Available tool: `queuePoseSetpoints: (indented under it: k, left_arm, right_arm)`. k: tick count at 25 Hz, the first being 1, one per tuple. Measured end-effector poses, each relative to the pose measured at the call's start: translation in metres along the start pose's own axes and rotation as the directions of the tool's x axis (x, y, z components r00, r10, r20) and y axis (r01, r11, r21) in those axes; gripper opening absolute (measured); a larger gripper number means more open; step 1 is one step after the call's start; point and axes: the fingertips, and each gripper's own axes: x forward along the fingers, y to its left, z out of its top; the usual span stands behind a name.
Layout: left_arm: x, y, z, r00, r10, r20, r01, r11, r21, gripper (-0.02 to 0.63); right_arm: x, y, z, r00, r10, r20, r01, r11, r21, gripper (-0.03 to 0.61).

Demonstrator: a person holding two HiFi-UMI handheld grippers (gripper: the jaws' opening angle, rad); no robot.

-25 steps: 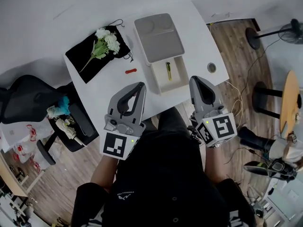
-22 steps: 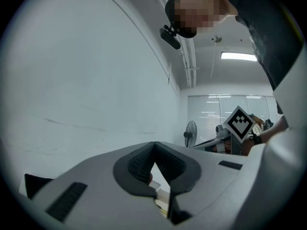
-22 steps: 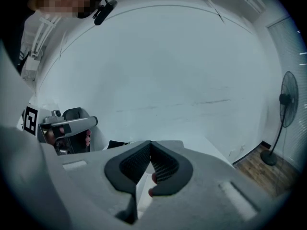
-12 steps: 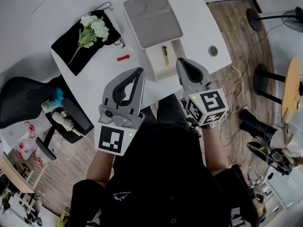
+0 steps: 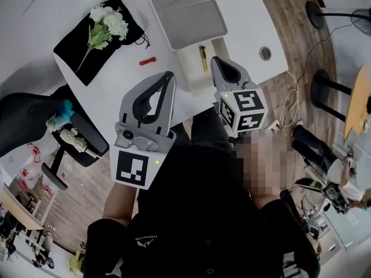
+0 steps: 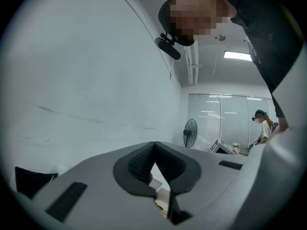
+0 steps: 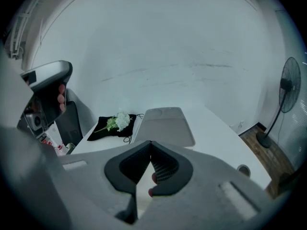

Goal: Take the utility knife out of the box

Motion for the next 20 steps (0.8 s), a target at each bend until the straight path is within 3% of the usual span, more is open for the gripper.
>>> queuePoseSetpoints:
  k: [20]
  left_arm:
    - [0.012, 0.022, -0.008, 0.999, 0.04, -0.023, -0.04, 0.999, -0.02, 0.005]
  right_arm:
    - [0.074, -0.027, -0.061, 0.969, -0.061, -0.239, 0.068, 0.997, 0.023, 0.005]
